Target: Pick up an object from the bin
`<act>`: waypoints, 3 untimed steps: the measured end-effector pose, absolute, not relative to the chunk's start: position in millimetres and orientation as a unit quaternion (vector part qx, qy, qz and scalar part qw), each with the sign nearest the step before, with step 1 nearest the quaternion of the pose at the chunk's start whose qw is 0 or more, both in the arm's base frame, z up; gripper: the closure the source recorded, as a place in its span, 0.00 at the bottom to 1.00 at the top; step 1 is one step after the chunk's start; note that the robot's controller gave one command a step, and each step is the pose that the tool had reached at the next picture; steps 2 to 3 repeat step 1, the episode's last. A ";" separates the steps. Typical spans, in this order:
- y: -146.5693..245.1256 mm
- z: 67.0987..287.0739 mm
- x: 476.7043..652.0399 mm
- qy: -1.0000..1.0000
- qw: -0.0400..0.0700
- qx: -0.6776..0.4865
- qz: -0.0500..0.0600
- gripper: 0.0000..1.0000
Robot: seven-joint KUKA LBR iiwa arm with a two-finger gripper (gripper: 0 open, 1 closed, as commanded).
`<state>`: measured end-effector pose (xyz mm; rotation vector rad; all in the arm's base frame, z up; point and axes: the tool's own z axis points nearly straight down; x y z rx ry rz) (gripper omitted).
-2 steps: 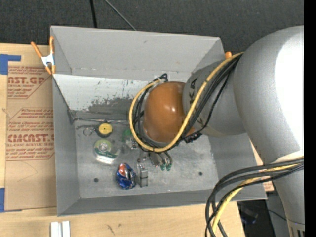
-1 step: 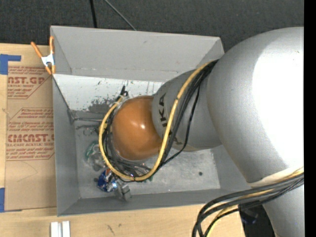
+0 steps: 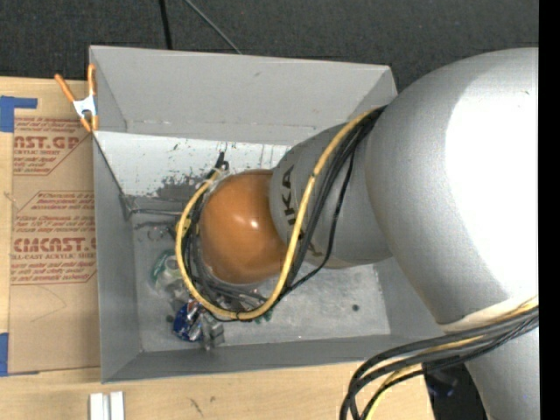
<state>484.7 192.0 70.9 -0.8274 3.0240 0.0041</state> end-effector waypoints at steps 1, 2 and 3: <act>177.8 218.8 501.4 0.918 0.004 -0.396 0.000 1.00; 177.8 218.8 501.4 0.918 0.004 -0.396 0.000 1.00; 177.8 218.8 501.4 0.918 0.004 -0.396 0.000 1.00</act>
Offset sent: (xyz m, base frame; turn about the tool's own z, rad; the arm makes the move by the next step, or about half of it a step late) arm 0.0148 -0.0150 0.1450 -0.2801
